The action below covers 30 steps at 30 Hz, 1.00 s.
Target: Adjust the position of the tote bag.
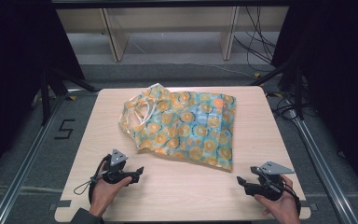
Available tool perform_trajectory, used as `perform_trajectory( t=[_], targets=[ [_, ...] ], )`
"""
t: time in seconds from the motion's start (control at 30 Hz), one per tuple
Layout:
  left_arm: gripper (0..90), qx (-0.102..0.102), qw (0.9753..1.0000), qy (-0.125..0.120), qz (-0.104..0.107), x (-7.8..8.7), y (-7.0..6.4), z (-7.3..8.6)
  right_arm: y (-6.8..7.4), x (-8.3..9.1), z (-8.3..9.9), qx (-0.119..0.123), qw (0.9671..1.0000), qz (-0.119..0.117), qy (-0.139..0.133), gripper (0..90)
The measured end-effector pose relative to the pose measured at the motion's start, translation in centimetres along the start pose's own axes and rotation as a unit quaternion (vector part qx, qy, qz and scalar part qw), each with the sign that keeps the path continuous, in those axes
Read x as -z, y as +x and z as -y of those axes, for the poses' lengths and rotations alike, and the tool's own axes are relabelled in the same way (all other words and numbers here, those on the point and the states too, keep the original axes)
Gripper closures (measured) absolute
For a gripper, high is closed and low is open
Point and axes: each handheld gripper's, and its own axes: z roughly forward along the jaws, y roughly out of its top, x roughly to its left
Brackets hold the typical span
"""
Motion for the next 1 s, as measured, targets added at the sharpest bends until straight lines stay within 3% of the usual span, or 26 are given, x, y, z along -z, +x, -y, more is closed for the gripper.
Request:
perform_trajectory(
  t=[0.1, 0.17, 0.27, 0.33, 0.37, 0.47, 0.73, 0.8, 0.9, 0.97, 1.0],
  targets=[
    [16.8, 0.01, 0.9999, -0.008, -0.001, -0.2, -0.1, 0.0, 0.0, 0.0, 0.0, 0.0, 1.0, 0.0, 0.0, 32.0],
    [16.8, 0.007, 0.9999, 0.005, 0.007, -0.1, 0.2, 0.0, 0.1, -0.1, 0.0, 0.0, 1.0, 0.001, 0.002, 31.8],
    [16.8, 0.019, 0.9998, -0.006, 0.008, -0.5, 0.4, -0.3, 0.1, -0.1, 0.0, -0.002, 1.0, 0.0, 0.004, 31.7],
    [16.9, 0.019, 0.9998, -0.01, 0.004, -0.8, 0.5, -0.5, 0.0, -0.1, 0.0, -0.003, 1.0, -0.001, 0.004, 31.6],
    [16.9, 0.01, 0.9999, -0.001, 0.002, -0.8, 0.7, -0.6, 0.0, -0.1, 0.0, -0.003, 1.0, -0.001, 0.004, 31.6],
    [19.0, 0.042, 0.999, -0.014, 0.011, -1.5, 1.2, -0.9, 0.0, -0.2, 0.0, -0.003, 1.0, 0.0, 0.003, 31.6],
    [21.1, 0.071, 0.9966, -0.041, 0.007, -1.9, 2.4, -1.7, 0.0, -0.3, 0.0, -0.005, 1.0, -0.001, 0.0, 31.5],
    [25.6, 0.085, 0.995, -0.045, 0.025, -2.6, 2.9, -2.0, -0.1, -0.3, 0.0, -0.002, 1.0, -0.005, 0.005, 31.5],
    [29.0, 0.08, 0.9954, -0.046, 0.024, -3.0, 2.8, -2.5, -0.1, -0.4, -0.1, -0.006, 0.9999, -0.009, 0.007, 31.5],
    [35.1, 0.075, 0.9956, -0.051, 0.023, -3.5, 2.7, -3.0, 0.0, -0.4, -0.1, -0.007, 1.0, 0.003, 0.001, 31.5],
    [38.2, 0.064, 0.9965, -0.045, 0.027, -4.0, 2.9, -3.3, 0.0, -0.5, -0.1, -0.009, 1.0, -0.001, -0.001, 31.5]
  ],
)
